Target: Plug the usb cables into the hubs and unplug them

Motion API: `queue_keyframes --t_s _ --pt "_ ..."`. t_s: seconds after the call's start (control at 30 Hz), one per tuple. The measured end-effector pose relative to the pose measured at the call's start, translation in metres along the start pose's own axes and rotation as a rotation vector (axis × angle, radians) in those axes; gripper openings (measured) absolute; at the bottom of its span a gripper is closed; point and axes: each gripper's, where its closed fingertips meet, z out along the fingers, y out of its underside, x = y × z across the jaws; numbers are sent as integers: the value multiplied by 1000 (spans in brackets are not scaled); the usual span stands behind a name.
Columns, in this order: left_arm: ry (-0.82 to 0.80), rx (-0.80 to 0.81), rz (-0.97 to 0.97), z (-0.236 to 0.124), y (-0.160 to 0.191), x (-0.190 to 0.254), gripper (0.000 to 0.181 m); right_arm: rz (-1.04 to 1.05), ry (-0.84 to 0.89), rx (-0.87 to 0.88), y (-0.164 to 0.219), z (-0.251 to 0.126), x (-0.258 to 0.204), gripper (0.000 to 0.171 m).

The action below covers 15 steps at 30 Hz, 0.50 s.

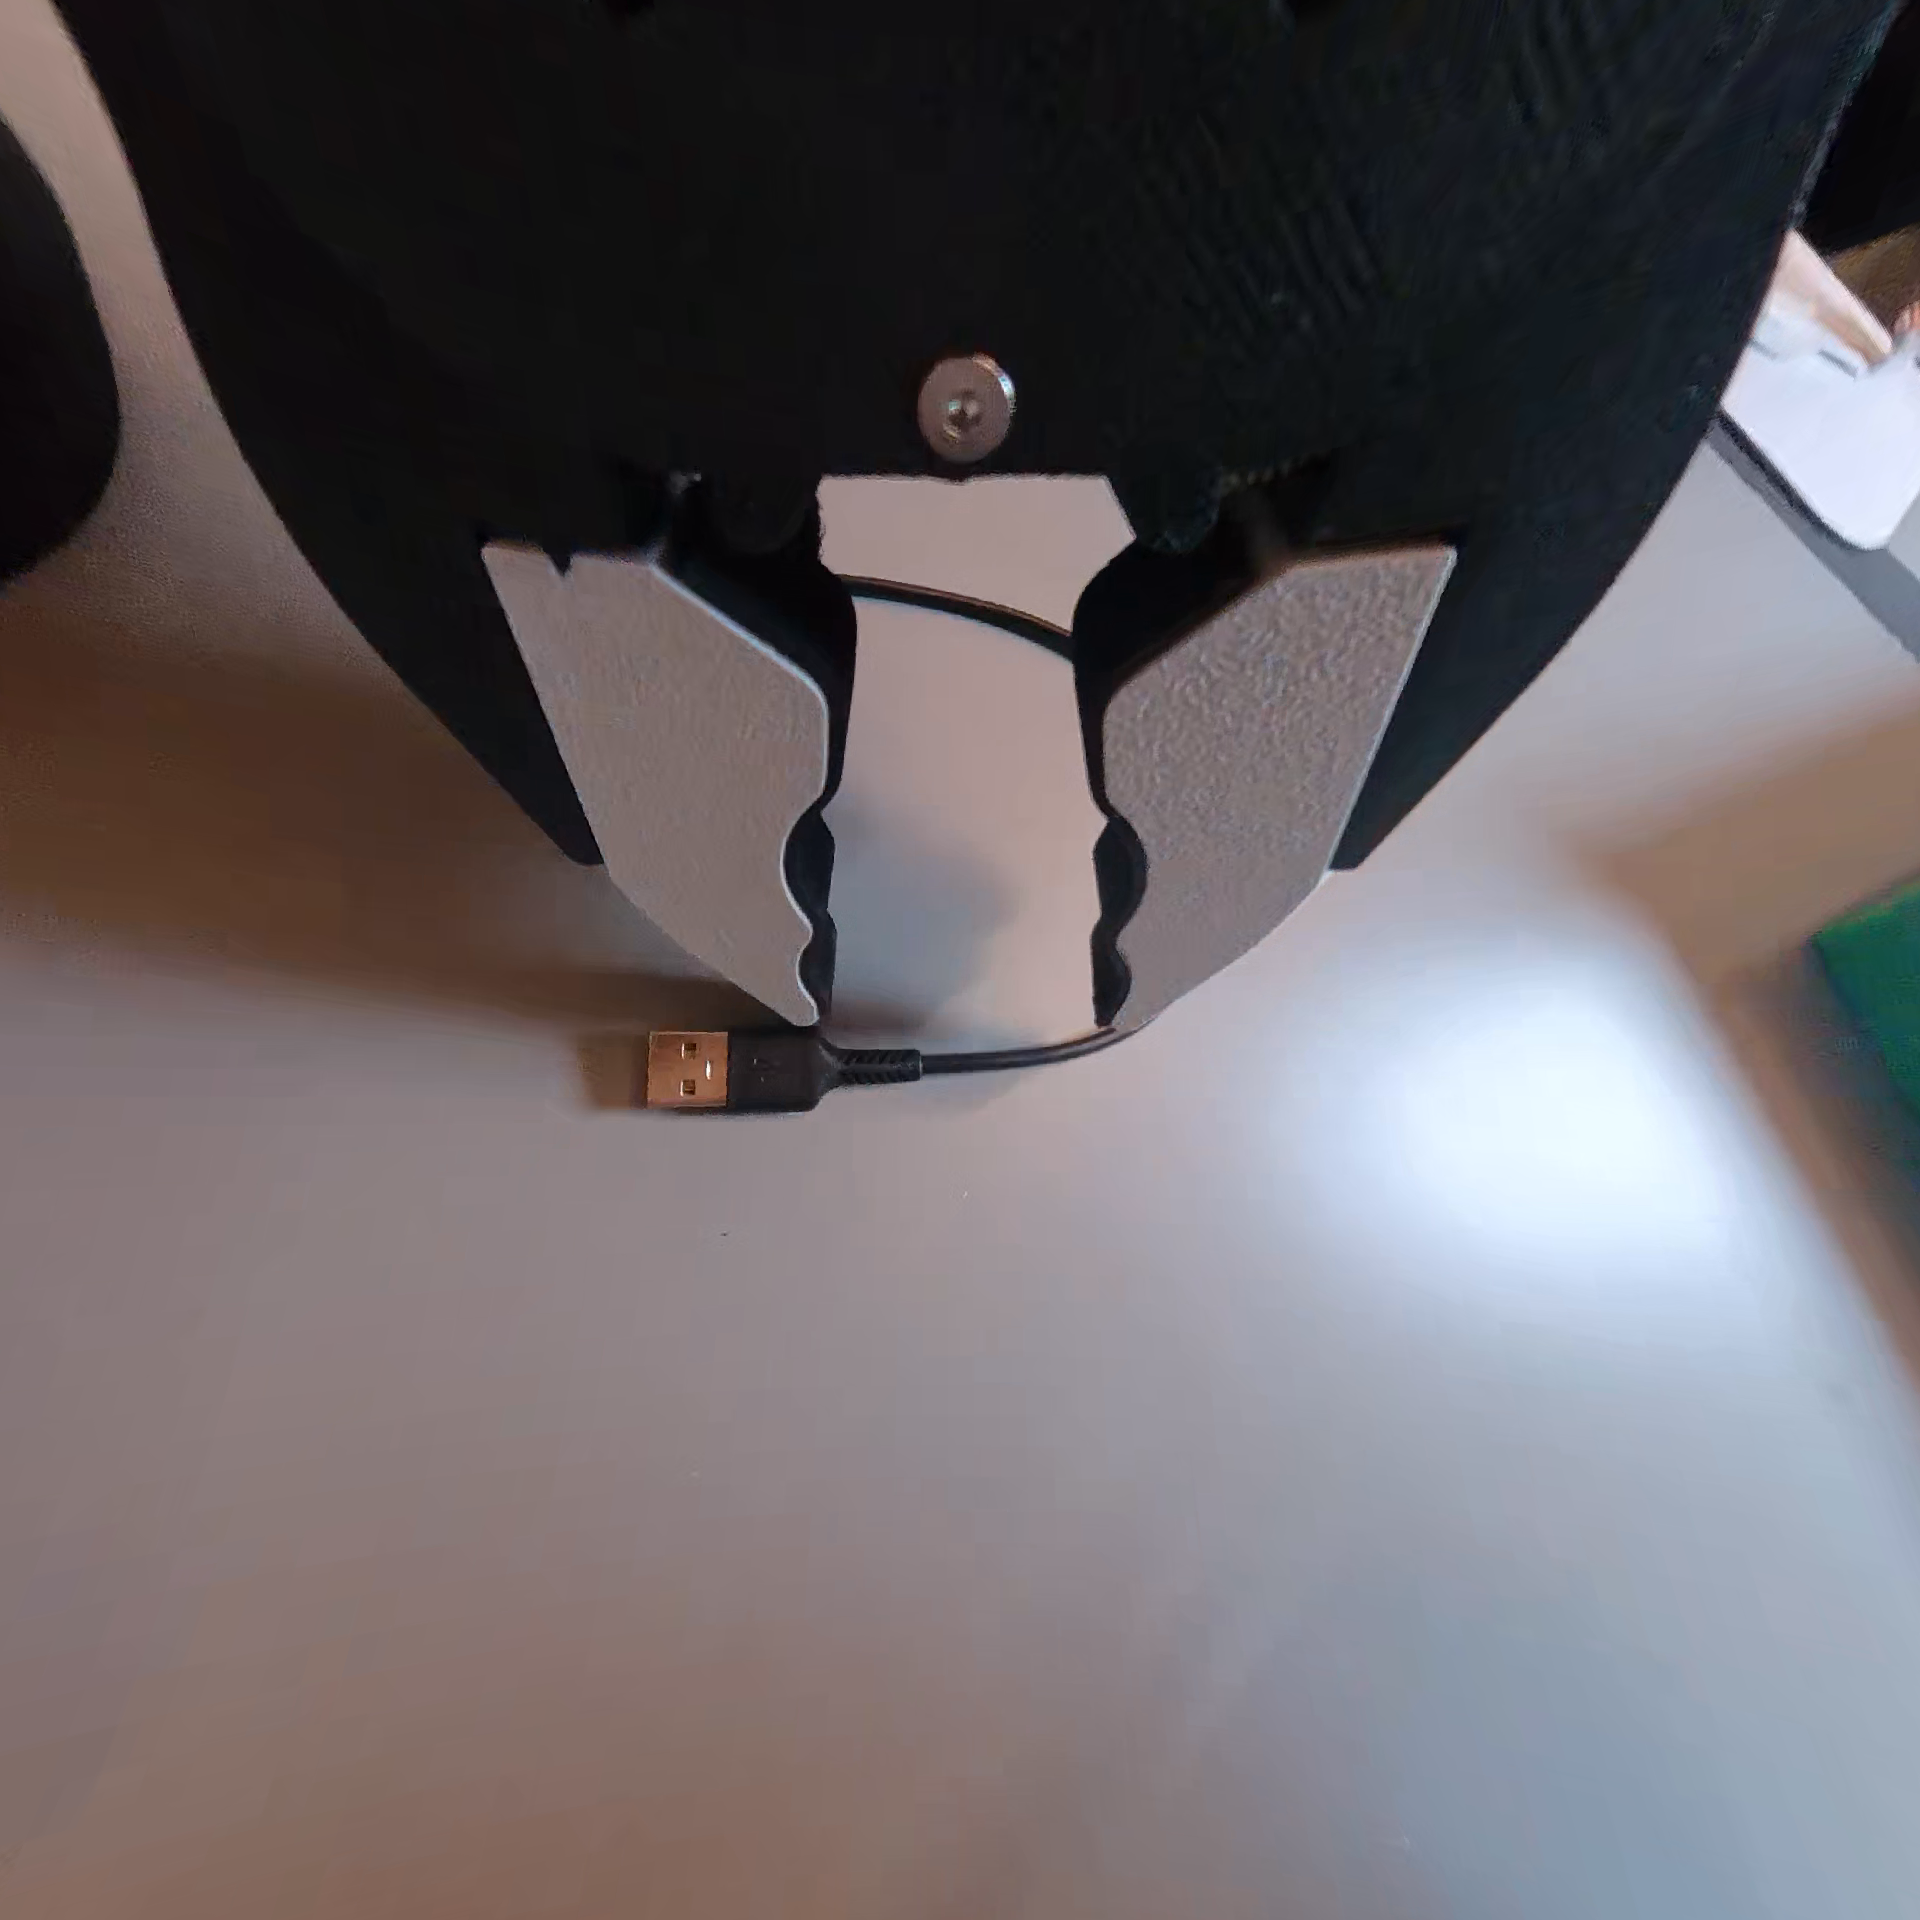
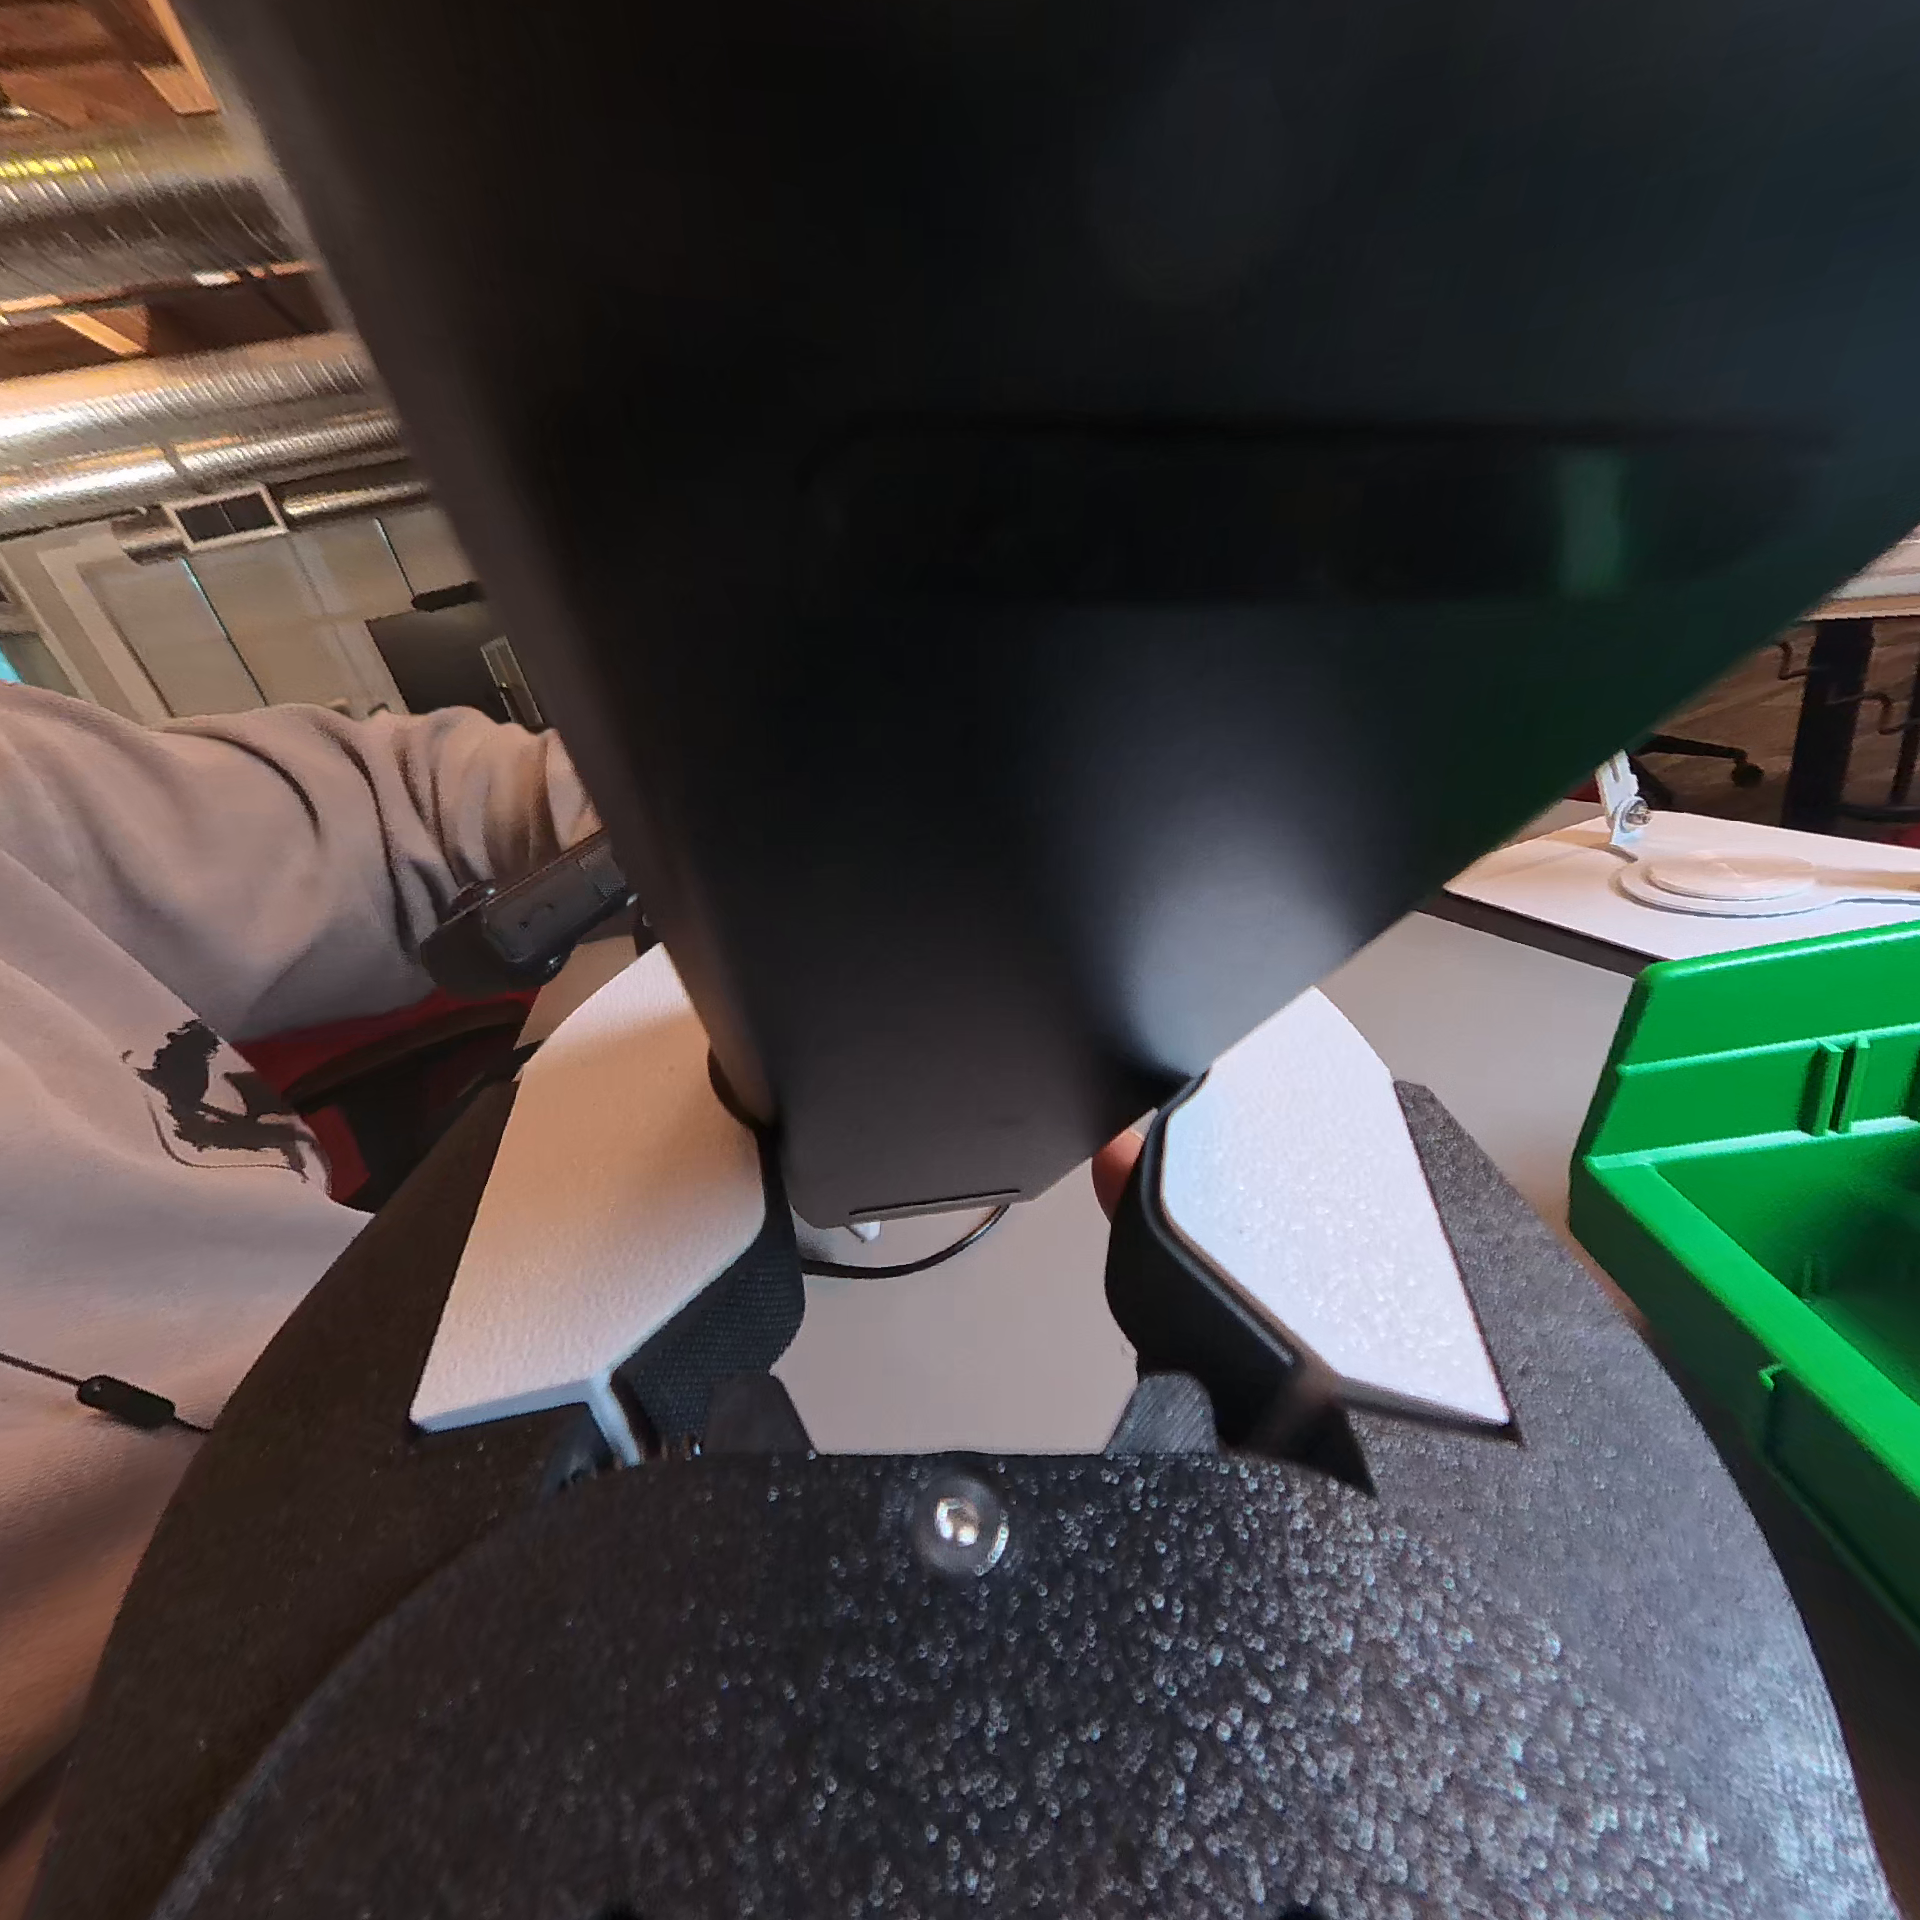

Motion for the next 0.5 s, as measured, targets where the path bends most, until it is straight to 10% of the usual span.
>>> queue_keyframes --t_s 0.3,0.5 --pt "305 44 128 8 -18 14 25 8 -8 9 -2 -4 3 73" --pt "347 104 -196 13 -26 7 4 6 -34 19 -4 -7 0 73"
